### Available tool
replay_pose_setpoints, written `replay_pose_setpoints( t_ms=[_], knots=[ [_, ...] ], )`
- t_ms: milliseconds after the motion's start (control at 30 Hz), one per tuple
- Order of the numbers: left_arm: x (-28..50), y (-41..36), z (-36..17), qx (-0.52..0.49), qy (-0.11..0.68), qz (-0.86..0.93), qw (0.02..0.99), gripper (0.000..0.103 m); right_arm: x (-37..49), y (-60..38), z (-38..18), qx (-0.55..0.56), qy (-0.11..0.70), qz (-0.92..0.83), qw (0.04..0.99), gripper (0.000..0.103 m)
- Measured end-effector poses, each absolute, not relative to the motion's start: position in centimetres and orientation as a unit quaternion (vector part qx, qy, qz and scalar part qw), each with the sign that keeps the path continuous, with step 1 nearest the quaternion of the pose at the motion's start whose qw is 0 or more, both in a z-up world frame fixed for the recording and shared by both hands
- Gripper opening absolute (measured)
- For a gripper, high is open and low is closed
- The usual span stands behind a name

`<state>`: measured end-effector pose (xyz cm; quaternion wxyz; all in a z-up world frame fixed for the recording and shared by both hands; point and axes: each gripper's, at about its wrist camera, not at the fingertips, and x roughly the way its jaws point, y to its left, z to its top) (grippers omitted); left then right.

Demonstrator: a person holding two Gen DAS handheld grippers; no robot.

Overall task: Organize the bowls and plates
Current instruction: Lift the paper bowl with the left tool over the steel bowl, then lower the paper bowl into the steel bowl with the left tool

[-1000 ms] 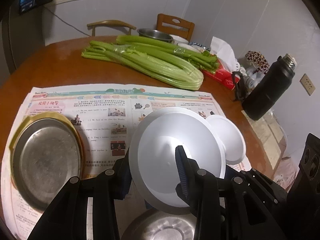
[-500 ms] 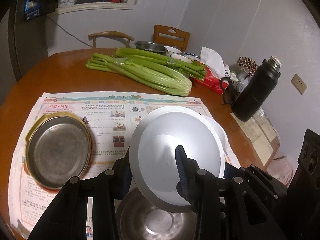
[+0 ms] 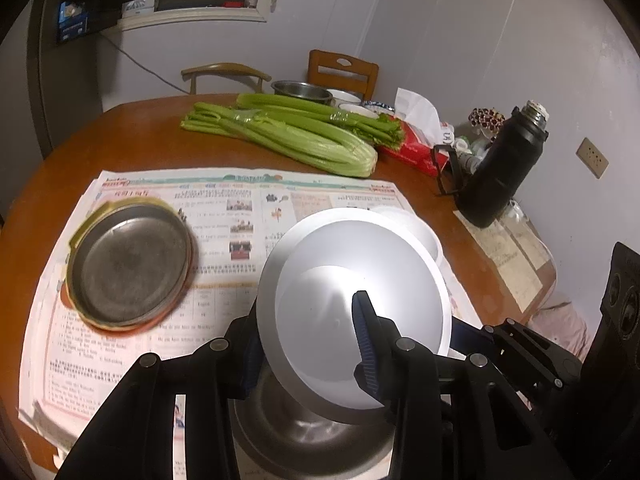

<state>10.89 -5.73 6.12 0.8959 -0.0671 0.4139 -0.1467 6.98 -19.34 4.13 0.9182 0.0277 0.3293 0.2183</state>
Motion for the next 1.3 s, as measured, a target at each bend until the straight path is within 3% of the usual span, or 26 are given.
replay_pose_setpoints(
  t_ms=[1300],
  knots=[
    [9.5, -5.8, -0.7, -0.041, 0.483, -0.112, 0.867, 0.043, 6.6, -18.0, -1.8, -0.035, 0.41, 0.229, 0.882, 0.056]
  ],
)
